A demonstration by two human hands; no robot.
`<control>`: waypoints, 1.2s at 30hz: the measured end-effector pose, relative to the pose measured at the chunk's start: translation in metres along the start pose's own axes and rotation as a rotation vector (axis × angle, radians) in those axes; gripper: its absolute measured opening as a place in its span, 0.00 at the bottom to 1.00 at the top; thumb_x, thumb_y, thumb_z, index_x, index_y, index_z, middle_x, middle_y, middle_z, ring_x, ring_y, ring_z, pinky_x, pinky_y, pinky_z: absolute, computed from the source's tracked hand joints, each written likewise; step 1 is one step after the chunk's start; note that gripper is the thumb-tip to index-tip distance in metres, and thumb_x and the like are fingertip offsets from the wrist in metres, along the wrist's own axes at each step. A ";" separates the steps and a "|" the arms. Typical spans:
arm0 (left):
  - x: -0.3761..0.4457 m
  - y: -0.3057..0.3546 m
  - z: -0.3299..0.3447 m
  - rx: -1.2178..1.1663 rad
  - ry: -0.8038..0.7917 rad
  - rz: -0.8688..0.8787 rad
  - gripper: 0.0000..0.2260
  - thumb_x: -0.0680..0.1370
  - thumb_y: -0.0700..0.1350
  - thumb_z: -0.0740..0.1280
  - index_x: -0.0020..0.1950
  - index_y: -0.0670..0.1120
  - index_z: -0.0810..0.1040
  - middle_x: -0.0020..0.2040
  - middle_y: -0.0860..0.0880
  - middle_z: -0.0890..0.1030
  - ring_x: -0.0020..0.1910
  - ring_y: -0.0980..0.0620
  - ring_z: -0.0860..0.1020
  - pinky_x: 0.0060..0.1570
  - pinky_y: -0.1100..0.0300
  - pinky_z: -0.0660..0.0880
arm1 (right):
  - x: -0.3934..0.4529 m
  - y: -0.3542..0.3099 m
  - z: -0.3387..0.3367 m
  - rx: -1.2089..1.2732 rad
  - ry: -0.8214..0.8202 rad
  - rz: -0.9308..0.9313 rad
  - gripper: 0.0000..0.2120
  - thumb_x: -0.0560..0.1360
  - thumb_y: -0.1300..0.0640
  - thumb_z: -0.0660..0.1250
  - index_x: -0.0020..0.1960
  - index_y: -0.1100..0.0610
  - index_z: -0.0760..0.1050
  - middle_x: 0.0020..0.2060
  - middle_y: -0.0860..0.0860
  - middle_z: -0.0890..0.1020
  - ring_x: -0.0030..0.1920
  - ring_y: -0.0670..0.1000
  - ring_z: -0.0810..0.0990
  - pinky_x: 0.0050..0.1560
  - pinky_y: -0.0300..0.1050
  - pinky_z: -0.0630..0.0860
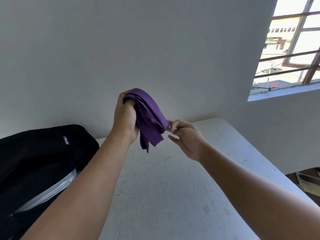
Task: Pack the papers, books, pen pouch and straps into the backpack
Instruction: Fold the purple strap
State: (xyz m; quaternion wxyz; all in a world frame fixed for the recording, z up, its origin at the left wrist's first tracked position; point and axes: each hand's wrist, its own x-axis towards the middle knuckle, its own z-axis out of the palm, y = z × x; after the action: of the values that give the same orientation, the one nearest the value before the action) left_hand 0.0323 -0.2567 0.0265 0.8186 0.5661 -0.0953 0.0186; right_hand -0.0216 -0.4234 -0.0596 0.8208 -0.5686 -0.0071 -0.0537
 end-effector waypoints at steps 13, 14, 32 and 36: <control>-0.011 -0.019 -0.004 0.595 -0.387 0.191 0.14 0.80 0.33 0.58 0.56 0.49 0.78 0.50 0.50 0.81 0.47 0.55 0.78 0.47 0.59 0.76 | -0.003 -0.025 0.024 -0.034 -0.042 0.035 0.12 0.83 0.52 0.67 0.61 0.59 0.77 0.49 0.53 0.85 0.48 0.51 0.84 0.52 0.48 0.81; -0.011 -0.020 -0.005 0.577 -0.352 0.196 0.15 0.80 0.33 0.59 0.57 0.50 0.78 0.52 0.49 0.81 0.48 0.53 0.79 0.49 0.56 0.76 | -0.006 -0.026 0.026 0.012 -0.059 0.040 0.09 0.83 0.54 0.68 0.59 0.59 0.76 0.46 0.53 0.85 0.45 0.51 0.84 0.46 0.46 0.82; -0.012 -0.027 -0.007 -0.036 -0.050 -0.205 0.08 0.81 0.37 0.58 0.54 0.42 0.76 0.44 0.42 0.81 0.43 0.44 0.81 0.46 0.48 0.82 | -0.002 -0.002 0.037 0.083 -0.018 0.046 0.12 0.81 0.55 0.71 0.60 0.59 0.76 0.50 0.56 0.84 0.47 0.53 0.84 0.54 0.53 0.81; -0.015 -0.032 -0.006 -0.139 -0.050 -0.372 0.16 0.81 0.42 0.62 0.65 0.36 0.75 0.53 0.37 0.78 0.52 0.39 0.79 0.60 0.36 0.75 | -0.005 0.000 0.044 0.041 -0.033 0.087 0.18 0.83 0.52 0.68 0.70 0.58 0.74 0.58 0.54 0.85 0.53 0.51 0.87 0.53 0.49 0.84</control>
State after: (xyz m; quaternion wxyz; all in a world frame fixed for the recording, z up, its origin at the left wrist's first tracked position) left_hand 0.0231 -0.2619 -0.0080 0.8424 0.5164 -0.0106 -0.1536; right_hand -0.0246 -0.3819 -0.0447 0.8337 -0.5521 0.0028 -0.0086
